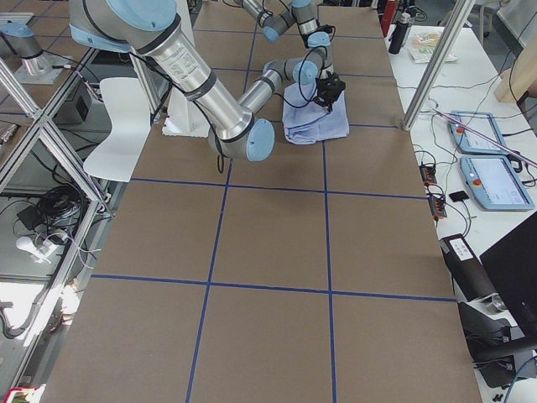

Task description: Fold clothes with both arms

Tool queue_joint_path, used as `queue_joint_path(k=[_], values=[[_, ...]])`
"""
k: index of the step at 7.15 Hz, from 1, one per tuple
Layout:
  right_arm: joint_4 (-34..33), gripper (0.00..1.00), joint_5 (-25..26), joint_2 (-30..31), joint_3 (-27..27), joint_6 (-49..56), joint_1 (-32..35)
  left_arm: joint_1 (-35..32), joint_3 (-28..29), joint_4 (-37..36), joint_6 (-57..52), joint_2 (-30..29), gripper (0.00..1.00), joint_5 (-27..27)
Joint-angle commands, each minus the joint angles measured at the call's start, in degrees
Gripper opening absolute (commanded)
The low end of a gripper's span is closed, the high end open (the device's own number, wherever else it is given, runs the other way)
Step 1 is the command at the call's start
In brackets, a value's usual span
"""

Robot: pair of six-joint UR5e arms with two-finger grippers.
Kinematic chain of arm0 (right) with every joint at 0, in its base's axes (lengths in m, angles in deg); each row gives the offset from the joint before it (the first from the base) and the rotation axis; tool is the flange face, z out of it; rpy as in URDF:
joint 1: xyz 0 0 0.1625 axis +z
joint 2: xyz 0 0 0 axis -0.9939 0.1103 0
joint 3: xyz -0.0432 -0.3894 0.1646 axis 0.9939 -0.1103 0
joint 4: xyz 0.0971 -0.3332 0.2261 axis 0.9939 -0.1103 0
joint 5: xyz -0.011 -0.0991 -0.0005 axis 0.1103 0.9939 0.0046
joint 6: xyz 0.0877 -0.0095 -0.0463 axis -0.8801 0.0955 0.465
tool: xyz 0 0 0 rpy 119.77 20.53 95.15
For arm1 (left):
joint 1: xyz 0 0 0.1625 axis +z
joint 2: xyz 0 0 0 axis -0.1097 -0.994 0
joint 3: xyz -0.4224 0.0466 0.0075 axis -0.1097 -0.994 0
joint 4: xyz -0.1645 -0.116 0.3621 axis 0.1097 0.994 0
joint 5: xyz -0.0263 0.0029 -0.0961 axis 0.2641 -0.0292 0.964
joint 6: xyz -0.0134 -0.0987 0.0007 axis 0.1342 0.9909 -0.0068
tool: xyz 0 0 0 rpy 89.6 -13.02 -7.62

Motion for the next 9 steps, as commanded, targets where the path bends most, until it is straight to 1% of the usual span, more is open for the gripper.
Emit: queue_joint_path(k=[1, 2, 3, 4, 5, 6, 7, 8, 9], values=[[7.1, 0.00, -1.1, -1.6, -8.1, 2.0, 1.3, -1.6, 13.9, 9.5, -0.8, -4.5, 0.00, -1.1], [10.4, 0.00, -1.2, -1.7, -11.7, 3.0, 1.5, -2.0, 19.5, 11.6, -2.8, -7.2, 0.00, -2.4], [13.2, 0.24, -1.2, -1.7, -14.1, 3.6, 1.8, -1.9, 23.6, 13.6, -4.3, -9.4, 0.23, -4.3], [13.8, 0.63, -1.7, -2.4, -16.5, 4.8, 2.4, -2.0, 27.5, 14.2, -5.5, -11.5, 0.53, -4.5], [14.4, 1.00, -2.2, -2.8, -18.0, 6.9, 2.4, -2.0, 29.3, 16.6, -7.1, -11.6, 0.58, -5.3], [15.3, 1.00, -5.1, -2.8, -18.2, 8.0, 5.1, -2.9, 29.5, 16.6, -7.4, -11.6, 0.62, -5.4], [15.1, 1.00, -7.5, -2.9, -18.2, 10.7, 6.6, -5.1, 29.1, 16.8, -10.1, -11.6, 0.62, -5.0], [15.1, 1.00, -7.5, -2.7, -18.3, 12.6, 6.6, -6.4, 28.4, 16.8, -12.9, -11.5, 0.62, -3.7], [14.6, 1.00, -7.6, -2.4, -17.9, 16.6, 7.5, -8.4, 26.8, 16.4, -16.9, -10.9, 0.62, 1.1]])
